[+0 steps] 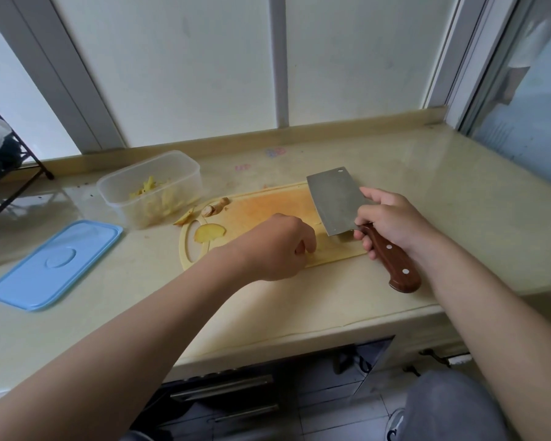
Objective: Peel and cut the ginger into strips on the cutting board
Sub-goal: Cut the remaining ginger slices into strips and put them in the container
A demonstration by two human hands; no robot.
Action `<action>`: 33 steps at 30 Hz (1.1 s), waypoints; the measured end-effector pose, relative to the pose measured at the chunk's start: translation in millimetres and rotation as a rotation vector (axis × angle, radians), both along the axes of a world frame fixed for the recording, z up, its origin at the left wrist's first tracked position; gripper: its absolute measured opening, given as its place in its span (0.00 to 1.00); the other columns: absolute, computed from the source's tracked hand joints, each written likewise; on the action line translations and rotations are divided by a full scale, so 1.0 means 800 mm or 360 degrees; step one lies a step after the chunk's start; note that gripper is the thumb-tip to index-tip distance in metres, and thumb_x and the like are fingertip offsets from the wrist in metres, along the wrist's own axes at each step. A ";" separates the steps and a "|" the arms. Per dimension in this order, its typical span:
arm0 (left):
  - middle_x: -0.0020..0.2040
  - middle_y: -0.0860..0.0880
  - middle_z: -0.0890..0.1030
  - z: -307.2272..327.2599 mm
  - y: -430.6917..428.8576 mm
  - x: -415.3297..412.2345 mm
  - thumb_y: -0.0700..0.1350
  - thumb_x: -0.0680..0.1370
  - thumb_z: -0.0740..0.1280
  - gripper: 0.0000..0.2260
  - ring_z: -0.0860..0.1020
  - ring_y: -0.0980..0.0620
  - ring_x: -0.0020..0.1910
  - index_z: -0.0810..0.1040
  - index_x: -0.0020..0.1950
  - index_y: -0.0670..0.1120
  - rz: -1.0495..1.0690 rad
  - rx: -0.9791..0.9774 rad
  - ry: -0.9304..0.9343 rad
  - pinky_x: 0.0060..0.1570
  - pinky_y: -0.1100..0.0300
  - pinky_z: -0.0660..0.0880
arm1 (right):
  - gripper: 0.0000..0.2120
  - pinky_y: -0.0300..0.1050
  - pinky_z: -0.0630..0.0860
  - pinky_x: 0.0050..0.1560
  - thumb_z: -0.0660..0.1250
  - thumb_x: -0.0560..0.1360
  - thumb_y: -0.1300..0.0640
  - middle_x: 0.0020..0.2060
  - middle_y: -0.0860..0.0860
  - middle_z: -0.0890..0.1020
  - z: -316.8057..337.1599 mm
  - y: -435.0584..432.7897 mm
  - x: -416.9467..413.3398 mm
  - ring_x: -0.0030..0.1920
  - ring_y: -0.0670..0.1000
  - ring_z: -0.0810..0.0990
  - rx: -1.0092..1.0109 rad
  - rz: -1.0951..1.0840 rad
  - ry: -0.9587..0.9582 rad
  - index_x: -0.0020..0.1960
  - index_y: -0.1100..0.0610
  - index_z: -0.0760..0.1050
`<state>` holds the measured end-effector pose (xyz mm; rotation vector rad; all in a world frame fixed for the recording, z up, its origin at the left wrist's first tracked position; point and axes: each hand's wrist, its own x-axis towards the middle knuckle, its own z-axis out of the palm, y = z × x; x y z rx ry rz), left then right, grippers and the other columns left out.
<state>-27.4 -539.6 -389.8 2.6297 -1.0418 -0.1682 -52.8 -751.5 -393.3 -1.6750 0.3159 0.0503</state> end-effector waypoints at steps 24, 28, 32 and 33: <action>0.44 0.46 0.80 -0.019 0.015 0.033 0.40 0.77 0.65 0.05 0.75 0.44 0.45 0.80 0.46 0.42 0.0483 -0.0111 -0.0246 0.44 0.52 0.75 | 0.27 0.47 0.76 0.27 0.61 0.77 0.65 0.32 0.60 0.76 -0.001 -0.004 -0.017 0.24 0.54 0.74 -0.0535 0.0116 0.0139 0.72 0.45 0.71; 0.45 0.46 0.82 -0.016 0.007 0.034 0.39 0.77 0.65 0.06 0.77 0.44 0.46 0.82 0.48 0.44 0.0550 -0.0189 -0.0154 0.45 0.54 0.76 | 0.21 0.49 0.77 0.27 0.61 0.77 0.64 0.31 0.60 0.77 -0.005 0.025 -0.020 0.24 0.55 0.76 -0.0587 0.0194 0.0100 0.66 0.47 0.73; 0.49 0.50 0.82 -0.012 0.009 0.036 0.36 0.76 0.64 0.11 0.77 0.50 0.49 0.84 0.53 0.44 0.0637 -0.0335 -0.0038 0.48 0.59 0.75 | 0.17 0.48 0.78 0.28 0.62 0.77 0.62 0.29 0.57 0.78 -0.007 0.043 -0.024 0.24 0.55 0.78 -0.0593 0.0208 0.0079 0.60 0.45 0.72; 0.49 0.50 0.82 -0.011 0.010 0.035 0.36 0.76 0.63 0.12 0.77 0.52 0.49 0.84 0.54 0.44 0.0657 -0.0378 -0.0008 0.48 0.61 0.74 | 0.15 0.48 0.78 0.29 0.62 0.77 0.62 0.29 0.56 0.78 -0.007 0.047 -0.025 0.25 0.55 0.78 -0.0604 0.0211 0.0067 0.59 0.45 0.71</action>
